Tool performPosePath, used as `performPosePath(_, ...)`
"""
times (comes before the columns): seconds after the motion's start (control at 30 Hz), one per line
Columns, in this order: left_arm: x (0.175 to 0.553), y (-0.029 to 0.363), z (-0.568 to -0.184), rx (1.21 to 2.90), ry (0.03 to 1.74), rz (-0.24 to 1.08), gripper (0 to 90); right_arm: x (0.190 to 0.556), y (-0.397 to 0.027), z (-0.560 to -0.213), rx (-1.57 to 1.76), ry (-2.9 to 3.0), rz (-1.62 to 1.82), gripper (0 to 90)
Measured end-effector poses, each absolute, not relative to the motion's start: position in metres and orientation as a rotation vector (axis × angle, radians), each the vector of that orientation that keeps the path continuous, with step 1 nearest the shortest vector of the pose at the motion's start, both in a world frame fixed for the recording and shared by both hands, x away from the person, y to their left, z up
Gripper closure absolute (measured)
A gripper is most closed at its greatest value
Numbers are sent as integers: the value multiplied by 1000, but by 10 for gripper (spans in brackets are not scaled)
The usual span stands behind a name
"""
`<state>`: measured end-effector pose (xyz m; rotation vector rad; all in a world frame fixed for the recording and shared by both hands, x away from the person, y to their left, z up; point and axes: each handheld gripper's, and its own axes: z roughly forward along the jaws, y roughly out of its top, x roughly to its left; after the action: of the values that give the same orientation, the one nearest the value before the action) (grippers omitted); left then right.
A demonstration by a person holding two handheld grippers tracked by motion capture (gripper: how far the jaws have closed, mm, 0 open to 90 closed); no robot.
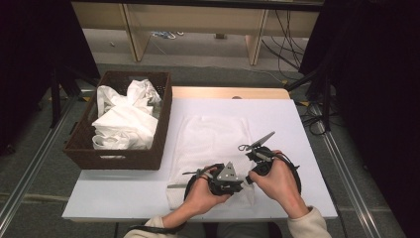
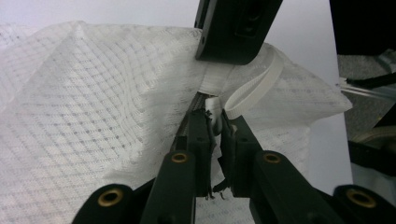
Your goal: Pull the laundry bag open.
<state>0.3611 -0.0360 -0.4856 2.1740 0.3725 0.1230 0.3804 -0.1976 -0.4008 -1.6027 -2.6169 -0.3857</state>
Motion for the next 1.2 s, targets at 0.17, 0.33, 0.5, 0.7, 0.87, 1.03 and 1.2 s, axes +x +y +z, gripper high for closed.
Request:
performPosePath(0.17, 363, -33, -484, 2137, 418, 80, 830, 380, -199, -401, -1622, -2615, -406, 868)
performPosePath(0.33, 364, -32, -484, 2117, 441, 63, 825, 381, -200, -402, -1611, -2635, -407, 868)
performPosePath(0.5, 364, -32, -482, 2084, 459, 51, 817, 381, -199, -403, -1624, -2629, -390, 868)
performPosePath(0.7, 364, -34, -484, 2101, 447, 57, 828, 379, -195, -403, -1659, -2591, -383, 868)
performPosePath(0.87, 365, -34, -484, 2100, 456, 44, 838, 379, -195, -403, -1643, -2617, -405, 868)
performPosePath(1.03, 364, -32, -480, 2097, 484, 11, 859, 380, -198, -404, -1630, -2632, -401, 869)
performPosePath(1.2, 364, -31, -476, 2116, 491, 3, 860, 380, -198, -404, -1618, -2620, -396, 870)
